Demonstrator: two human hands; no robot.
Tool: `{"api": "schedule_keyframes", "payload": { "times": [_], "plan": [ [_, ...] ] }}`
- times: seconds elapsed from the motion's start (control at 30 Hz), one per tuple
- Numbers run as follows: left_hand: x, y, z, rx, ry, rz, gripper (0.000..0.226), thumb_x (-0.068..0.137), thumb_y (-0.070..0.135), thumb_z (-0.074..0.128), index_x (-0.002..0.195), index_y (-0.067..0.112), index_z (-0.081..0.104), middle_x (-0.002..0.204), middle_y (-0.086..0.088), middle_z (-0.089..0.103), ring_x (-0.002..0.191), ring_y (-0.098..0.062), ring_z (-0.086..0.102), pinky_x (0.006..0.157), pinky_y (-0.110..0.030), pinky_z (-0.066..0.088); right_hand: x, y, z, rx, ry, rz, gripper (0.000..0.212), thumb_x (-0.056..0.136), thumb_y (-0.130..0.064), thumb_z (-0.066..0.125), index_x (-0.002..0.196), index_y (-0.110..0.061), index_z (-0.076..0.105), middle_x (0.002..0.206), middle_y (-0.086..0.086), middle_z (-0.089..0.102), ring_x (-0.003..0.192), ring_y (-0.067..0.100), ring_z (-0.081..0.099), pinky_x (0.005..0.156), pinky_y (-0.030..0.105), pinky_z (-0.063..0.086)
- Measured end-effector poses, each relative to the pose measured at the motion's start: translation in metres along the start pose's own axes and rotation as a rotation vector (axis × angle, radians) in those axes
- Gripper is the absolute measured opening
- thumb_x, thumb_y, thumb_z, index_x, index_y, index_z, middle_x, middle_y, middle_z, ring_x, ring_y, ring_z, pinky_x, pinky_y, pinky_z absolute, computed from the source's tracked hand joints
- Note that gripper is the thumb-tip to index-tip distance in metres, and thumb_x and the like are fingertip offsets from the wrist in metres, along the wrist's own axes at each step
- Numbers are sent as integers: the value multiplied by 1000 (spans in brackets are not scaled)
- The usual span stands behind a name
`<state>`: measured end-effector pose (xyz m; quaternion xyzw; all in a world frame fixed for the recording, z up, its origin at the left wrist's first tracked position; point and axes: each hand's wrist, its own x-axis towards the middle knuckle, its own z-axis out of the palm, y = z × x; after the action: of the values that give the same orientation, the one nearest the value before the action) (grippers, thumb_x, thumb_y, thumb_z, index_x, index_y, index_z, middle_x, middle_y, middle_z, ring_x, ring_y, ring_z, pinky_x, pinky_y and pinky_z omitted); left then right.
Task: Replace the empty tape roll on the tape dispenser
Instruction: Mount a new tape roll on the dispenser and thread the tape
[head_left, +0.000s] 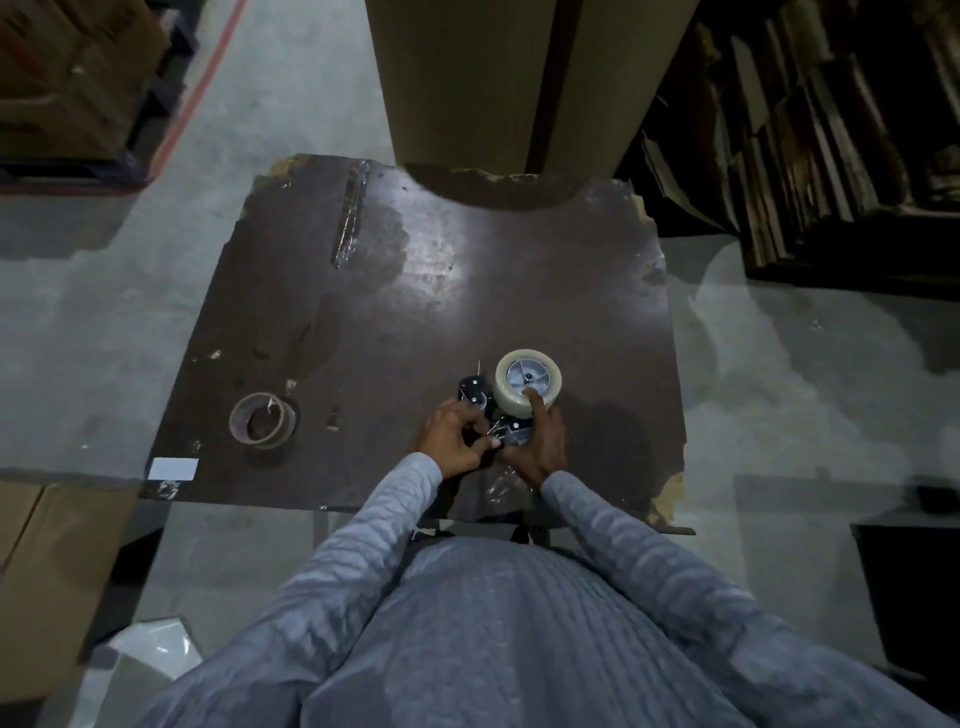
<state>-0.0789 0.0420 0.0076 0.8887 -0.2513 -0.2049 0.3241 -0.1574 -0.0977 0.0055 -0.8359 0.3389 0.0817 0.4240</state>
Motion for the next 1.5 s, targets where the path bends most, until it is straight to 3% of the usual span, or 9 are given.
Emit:
{"api": "schedule_keyframes", "payload": {
  "times": [0.13,0.27,0.37,0.53,0.7,0.9,1.17,1.33,1.5],
  "plan": [
    [17,4,-9,-11,130,-3,23,88,28,72,103,10,72,101,-10,58,105,-24,49,90,-34,44,-3,6,-5,-7,6,-28,96,69,-9,77,154,-21,34,145,16,41,134,33,46,109,39,47],
    [48,17,-18,203,-56,-33,68,81,27,72,141,10,48,145,-16,40,138,-35,30,114,-44,34,-3,7,-7,-41,-4,-83,96,67,-6,76,153,-21,37,139,15,46,126,31,52,92,22,40],
    [68,25,-26,310,-235,-95,98,75,44,79,154,16,29,157,-11,31,146,-35,23,118,-47,27,-4,5,-10,-64,-20,-146,96,68,-5,75,154,-22,36,141,14,46,125,31,55,94,23,43],
    [68,25,-20,255,-177,-98,98,65,54,86,146,17,45,154,-6,39,143,-31,26,117,-43,27,-5,3,-13,-103,-51,-181,97,69,-7,73,155,-27,31,150,10,40,130,31,53,103,38,50],
    [62,21,-11,210,-57,-107,81,58,62,86,124,17,66,131,-7,59,129,-29,39,109,-40,38,-3,6,-15,-111,-58,-192,96,72,-8,73,155,-29,29,152,9,40,132,31,52,101,33,47],
    [65,20,-20,272,-123,-96,105,63,64,82,148,18,41,158,-10,30,145,-34,23,118,-45,29,0,3,-15,-143,-69,-209,96,71,-12,74,154,-31,30,151,7,39,131,32,52,102,39,50],
    [62,13,-17,250,-58,-31,69,69,55,82,126,19,67,142,-4,52,132,-26,36,109,-37,39,1,11,-16,-155,-57,-176,103,69,-12,75,157,-30,23,150,8,41,126,34,55,102,43,52],
    [65,14,-16,343,-141,-87,87,74,63,75,139,9,52,160,-10,30,147,-33,20,118,-46,28,1,10,-19,-152,-54,-194,103,67,-12,76,155,-30,25,153,7,39,123,35,58,100,44,53],
    [60,16,-13,171,-69,-60,83,64,46,89,132,5,63,153,-9,45,143,-30,29,116,-41,34,-3,15,-16,-177,-56,-197,105,68,-13,74,158,-27,21,152,7,40,117,33,61,95,41,55]
  ]
}}
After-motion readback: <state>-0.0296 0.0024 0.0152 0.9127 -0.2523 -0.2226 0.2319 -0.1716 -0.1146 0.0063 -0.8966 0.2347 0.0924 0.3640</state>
